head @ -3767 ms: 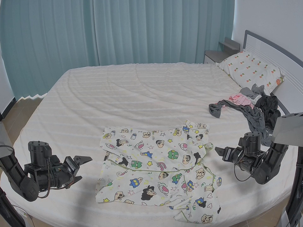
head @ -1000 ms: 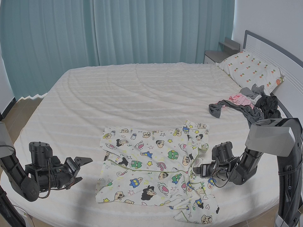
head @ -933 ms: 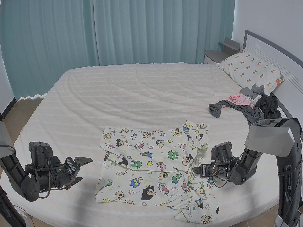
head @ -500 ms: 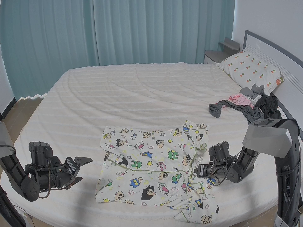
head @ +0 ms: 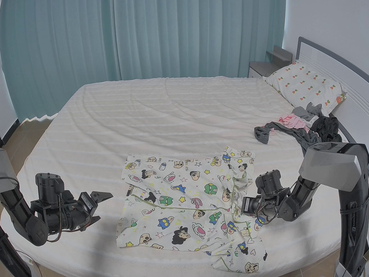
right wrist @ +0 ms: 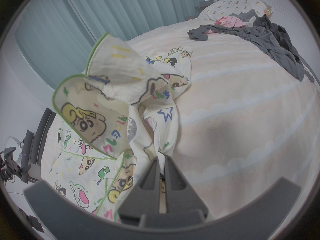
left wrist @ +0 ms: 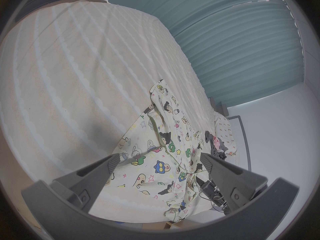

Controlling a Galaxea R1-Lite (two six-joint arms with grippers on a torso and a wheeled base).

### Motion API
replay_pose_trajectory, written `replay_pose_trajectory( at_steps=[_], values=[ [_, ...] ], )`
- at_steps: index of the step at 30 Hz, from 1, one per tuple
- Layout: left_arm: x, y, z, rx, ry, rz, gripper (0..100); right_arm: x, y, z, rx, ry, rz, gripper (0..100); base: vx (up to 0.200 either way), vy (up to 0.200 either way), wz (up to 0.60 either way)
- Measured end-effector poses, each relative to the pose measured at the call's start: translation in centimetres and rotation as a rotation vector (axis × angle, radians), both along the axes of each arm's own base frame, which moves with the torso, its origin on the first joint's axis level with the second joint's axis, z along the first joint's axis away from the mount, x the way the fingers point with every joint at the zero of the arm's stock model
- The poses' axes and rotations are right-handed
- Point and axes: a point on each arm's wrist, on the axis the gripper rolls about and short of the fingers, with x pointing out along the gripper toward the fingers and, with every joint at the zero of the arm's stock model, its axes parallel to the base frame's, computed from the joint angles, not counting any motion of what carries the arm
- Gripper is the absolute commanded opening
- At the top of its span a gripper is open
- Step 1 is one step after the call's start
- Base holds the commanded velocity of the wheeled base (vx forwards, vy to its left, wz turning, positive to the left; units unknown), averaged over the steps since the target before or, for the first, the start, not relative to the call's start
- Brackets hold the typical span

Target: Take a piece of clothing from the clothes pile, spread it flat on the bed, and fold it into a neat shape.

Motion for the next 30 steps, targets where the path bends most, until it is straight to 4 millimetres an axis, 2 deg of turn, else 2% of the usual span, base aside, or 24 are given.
replay_pose_trajectory(
  at_steps=[5, 12, 22, 30],
  values=[
    [0.0, 0.0, 0.0, 0.0, 0.002, -0.001, 100, -0.5, -1.8, 1.0, -0.003, -0.003, -0.041, 0, 0.0, 0.0, 0.0],
    [-0.2, -0.3, -0.1, 0.0, 0.009, -0.014, 100, 0.0, -5.0, 1.9, -0.008, -0.018, -0.123, 0, 0.0, 0.0, 0.0],
    [-0.4, -0.5, -0.2, 0.001, 0.013, -0.022, 100, 0.9, -9.0, 2.1, -0.03, -0.05, -0.21, 0, 0.0, 0.0, 0.0],
    [-0.5, -0.6, -0.2, 0.001, 0.017, -0.03, 100, 1.2, -11.0, 1.7, -0.039, -0.047, -0.26, 0, 0.0, 0.0, 0.0]
  ],
)
